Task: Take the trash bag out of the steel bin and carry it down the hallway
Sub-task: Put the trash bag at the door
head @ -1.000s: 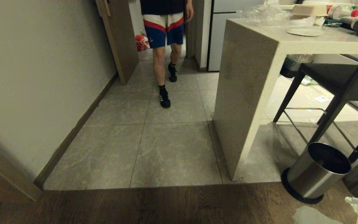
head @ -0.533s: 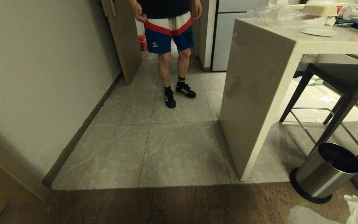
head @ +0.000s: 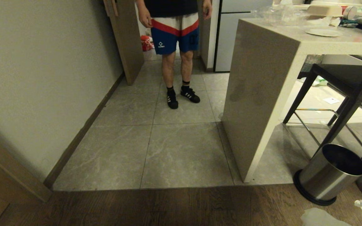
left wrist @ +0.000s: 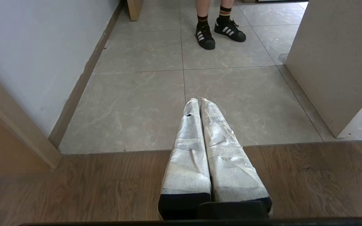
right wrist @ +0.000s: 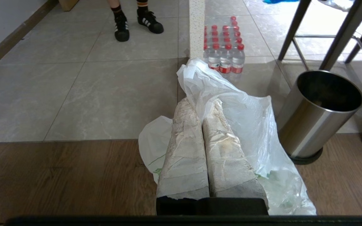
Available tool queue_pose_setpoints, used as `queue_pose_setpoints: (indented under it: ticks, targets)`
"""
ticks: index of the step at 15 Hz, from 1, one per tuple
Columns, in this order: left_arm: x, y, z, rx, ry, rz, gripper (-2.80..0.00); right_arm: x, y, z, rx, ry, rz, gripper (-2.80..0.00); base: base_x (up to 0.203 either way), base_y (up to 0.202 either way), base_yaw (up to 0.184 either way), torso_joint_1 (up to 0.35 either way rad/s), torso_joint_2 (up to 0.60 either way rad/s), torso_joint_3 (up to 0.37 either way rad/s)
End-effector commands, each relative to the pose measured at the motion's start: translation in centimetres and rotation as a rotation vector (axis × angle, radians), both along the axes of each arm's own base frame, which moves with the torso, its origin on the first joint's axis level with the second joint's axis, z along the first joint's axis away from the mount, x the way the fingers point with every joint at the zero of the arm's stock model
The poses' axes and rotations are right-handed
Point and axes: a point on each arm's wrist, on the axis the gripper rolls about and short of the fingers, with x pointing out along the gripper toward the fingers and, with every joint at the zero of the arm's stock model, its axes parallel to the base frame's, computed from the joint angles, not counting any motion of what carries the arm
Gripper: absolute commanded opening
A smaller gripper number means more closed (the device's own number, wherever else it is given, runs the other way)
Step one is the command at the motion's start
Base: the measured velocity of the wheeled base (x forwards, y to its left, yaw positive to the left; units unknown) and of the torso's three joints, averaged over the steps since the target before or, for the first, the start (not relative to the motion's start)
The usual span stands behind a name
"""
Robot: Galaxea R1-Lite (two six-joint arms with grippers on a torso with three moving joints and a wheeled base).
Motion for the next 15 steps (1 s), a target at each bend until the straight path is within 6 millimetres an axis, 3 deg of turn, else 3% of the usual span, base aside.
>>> queue_pose_setpoints:
  ticks: [1, 15]
  targets:
    - [0.01, 0.00, 0.00, 0.000, 0.001, 0.001, -2.80, 0.01, 0.00, 0.00, -0.001, 0.001, 0.000, -2.80, 0.000, 0.000, 0.000, 0.000, 0.00, 0.000]
    - [0.01, 0.00, 0.01, 0.004, 0.000, 0.000, -2.80, 0.01, 0.00, 0.00, -0.001, 0.001, 0.000, -2.80, 0.000, 0.000, 0.000, 0.000, 0.00, 0.000]
